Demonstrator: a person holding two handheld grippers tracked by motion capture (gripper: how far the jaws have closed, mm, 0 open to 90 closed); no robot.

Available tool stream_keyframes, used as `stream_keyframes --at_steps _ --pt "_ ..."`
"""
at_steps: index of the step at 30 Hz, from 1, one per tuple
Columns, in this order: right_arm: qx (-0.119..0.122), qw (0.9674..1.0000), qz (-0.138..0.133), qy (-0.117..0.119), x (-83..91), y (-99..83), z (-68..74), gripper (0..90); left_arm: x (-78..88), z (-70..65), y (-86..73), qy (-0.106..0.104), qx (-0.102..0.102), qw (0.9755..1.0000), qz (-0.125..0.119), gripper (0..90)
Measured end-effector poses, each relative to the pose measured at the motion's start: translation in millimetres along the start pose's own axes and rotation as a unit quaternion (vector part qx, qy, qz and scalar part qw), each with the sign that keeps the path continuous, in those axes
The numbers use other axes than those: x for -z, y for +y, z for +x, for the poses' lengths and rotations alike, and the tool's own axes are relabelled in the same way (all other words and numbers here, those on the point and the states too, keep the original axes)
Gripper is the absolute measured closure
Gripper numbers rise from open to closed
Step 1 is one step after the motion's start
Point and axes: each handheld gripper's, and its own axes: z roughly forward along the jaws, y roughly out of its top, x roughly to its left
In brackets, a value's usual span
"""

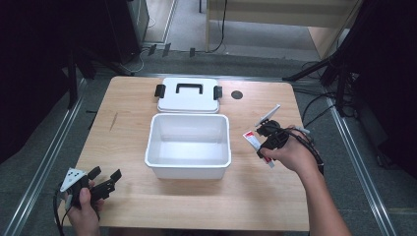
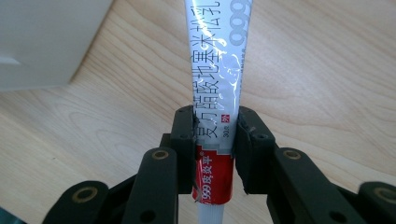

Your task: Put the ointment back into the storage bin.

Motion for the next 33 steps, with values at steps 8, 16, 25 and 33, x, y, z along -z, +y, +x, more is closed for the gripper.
stream_keyframes --at_steps 8,16,25,33 --pt "0.003 0.9999 -0.016 0.002 40.9 16.0 6.6 72.3 -0.5 -0.2 0.1 0.000 -0.001 1.0000 0.001 15.6" --pt "0.027 0.9985 -0.043 0.021 69.3 38.2 31.6 72.3 -0.9 -0.1 0.2 -0.001 -0.001 1.0000 0.000 15.6" --pt "0.052 0.9971 -0.039 0.039 73.9 62.7 58.0 72.2 -1.0 0.3 0.4 -0.002 0.000 1.0000 0.001 15.6" --pt "0.070 0.9956 -0.033 0.052 64.7 79.6 79.0 72.2 -1.1 0.1 0.4 -0.002 0.000 1.0000 0.001 15.6"
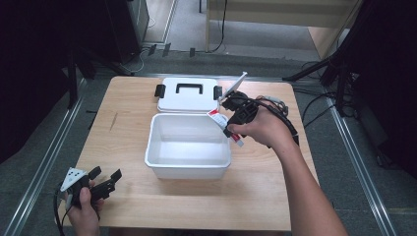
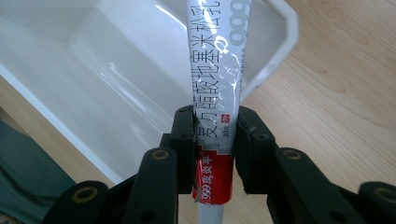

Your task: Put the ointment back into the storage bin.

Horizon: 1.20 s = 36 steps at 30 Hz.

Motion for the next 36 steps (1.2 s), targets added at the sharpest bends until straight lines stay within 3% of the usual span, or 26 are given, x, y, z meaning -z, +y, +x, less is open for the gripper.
stream_keyframes --at_steps 10,21,28,33,36 --pt "0.018 0.9996 0.018 0.011 -23.4 16.8 15.6 72.2 0.1 0.4 0.1 -0.001 0.000 1.0000 -0.001 15.6" --pt "0.032 0.9991 0.022 0.015 -48.7 22.3 20.8 72.1 0.1 0.6 0.0 0.000 0.001 1.0000 -0.001 15.6" --pt "0.045 0.9987 0.021 0.011 -67.5 23.1 21.6 72.0 0.2 0.5 0.0 -0.001 0.001 1.0000 0.000 15.6" --pt "0.057 0.9978 0.030 -0.013 -79.8 24.4 22.1 72.0 0.2 0.6 0.1 -0.001 0.000 1.0000 0.000 15.6" --pt "0.064 0.9972 0.035 -0.016 -86.1 24.8 23.1 72.0 0.2 0.6 0.1 -0.001 0.001 1.0000 0.000 15.6"
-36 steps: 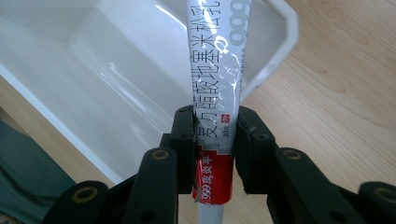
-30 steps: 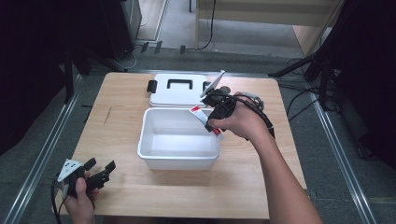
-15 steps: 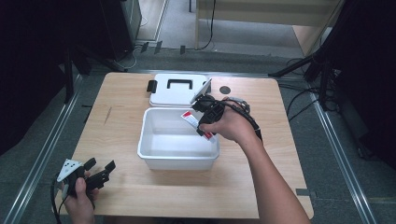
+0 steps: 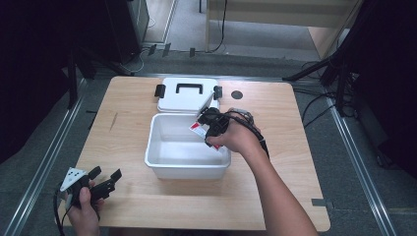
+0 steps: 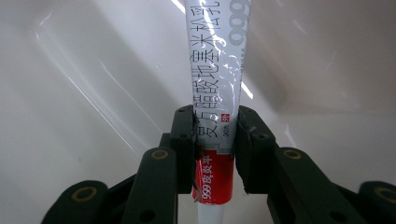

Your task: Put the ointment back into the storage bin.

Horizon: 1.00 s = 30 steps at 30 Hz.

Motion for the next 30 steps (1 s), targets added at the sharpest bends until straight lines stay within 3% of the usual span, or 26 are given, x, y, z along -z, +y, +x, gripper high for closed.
stream_keyframes --at_steps 21,30 --pt "0.034 0.9989 0.023 -0.025 -30.4 5.7 6.3 71.5 0.0 0.1 0.1 -0.002 -0.001 1.0000 0.002 15.6" --pt "0.038 0.9986 0.029 -0.021 -38.7 6.3 8.4 71.0 0.0 0.1 0.2 -0.002 -0.001 1.0000 0.002 15.6"
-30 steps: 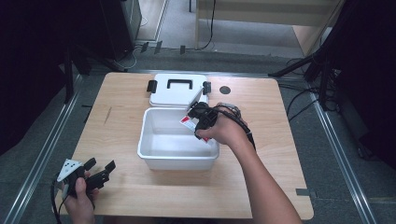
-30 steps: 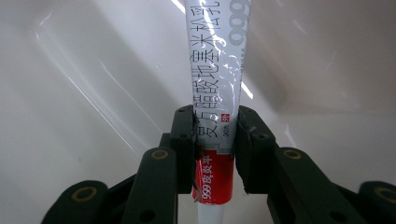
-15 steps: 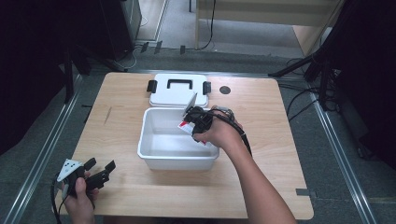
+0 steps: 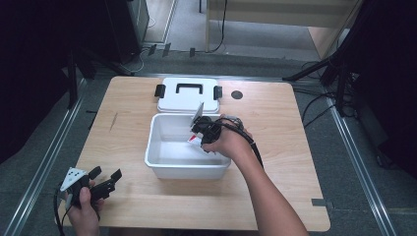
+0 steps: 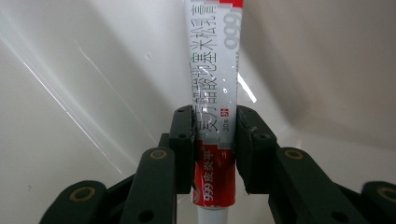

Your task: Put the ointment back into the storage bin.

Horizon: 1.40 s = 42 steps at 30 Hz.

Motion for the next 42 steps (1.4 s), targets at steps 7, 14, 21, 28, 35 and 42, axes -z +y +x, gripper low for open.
stream_keyframes --at_steps 7,14,21,28,35,42 --pt "0.005 1.0000 0.000 0.001 0.2 -0.3 -0.3 68.3 -0.1 0.0 0.0 0.000 0.000 1.0000 0.001 15.6" --pt "0.004 0.9998 -0.013 0.012 2.3 0.2 -0.1 50.0 -0.1 0.1 0.0 -0.001 0.000 1.0000 0.000 15.6" --pt "-0.019 0.9973 -0.061 0.035 25.9 -1.3 -2.0 36.2 -0.2 0.0 0.1 -0.001 0.000 1.0000 0.001 15.6" --pt "-0.007 0.9948 -0.092 0.045 57.8 -8.4 4.7 30.0 -0.6 -0.1 0.1 0.000 0.001 1.0000 -0.001 15.7" --pt "-0.008 0.9921 -0.119 0.039 81.3 -27.7 -3.8 23.7 -0.5 0.1 0.1 -0.001 0.002 1.0000 -0.001 15.6" --pt "-0.016 0.9891 -0.146 -0.005 93.8 -46.4 -15.2 17.0 -0.5 0.2 0.1 -0.001 0.001 1.0000 0.000 15.7"
